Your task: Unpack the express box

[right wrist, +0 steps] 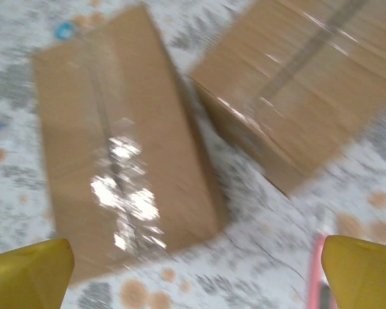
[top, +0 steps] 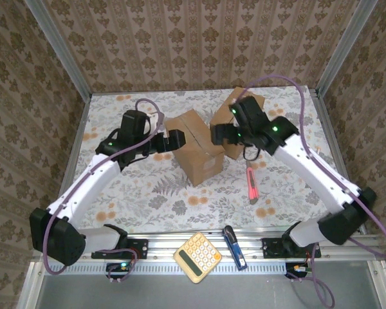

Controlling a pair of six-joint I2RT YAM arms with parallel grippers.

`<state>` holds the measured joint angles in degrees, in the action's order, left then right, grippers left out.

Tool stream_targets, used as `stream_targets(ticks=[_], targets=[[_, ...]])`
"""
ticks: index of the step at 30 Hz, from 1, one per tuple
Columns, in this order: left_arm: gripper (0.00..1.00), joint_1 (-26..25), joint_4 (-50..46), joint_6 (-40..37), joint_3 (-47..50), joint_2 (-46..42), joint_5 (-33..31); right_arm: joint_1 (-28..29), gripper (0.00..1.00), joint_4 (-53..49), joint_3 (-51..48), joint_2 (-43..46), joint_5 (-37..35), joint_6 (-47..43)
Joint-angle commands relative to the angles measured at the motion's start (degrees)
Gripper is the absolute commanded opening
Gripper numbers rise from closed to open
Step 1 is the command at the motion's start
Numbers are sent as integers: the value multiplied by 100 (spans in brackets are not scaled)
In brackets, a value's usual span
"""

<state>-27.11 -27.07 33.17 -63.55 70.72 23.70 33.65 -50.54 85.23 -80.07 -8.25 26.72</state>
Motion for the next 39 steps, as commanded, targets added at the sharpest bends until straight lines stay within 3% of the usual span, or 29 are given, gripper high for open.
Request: stream_targets(ticks=[1, 6, 12, 22, 34, 39], targets=[[100, 214, -488, -351, -258, -234, -131, -25, 100, -587, -909, 388, -733, 373], [100, 355, -731, -456, -371, -425, -258, -25, 98, -194, -2286, 604, -528, 739], [100, 361, -1066, -504, -442, -592, -489, -24, 92, 696, -3199, 88, -302, 1116], [100, 365, -1299, -508, -407, -726, -577, -41, 86, 1157, -3616, -733, -254, 1582], [100, 369, -1331, -526, -465, -639, -533, -153, 83, 1201, -4001, -541, -386, 1867], [100, 365, -1327, -504, -457, -630, -511, -306, 75, 1579, -4283, -484, -65, 1887]])
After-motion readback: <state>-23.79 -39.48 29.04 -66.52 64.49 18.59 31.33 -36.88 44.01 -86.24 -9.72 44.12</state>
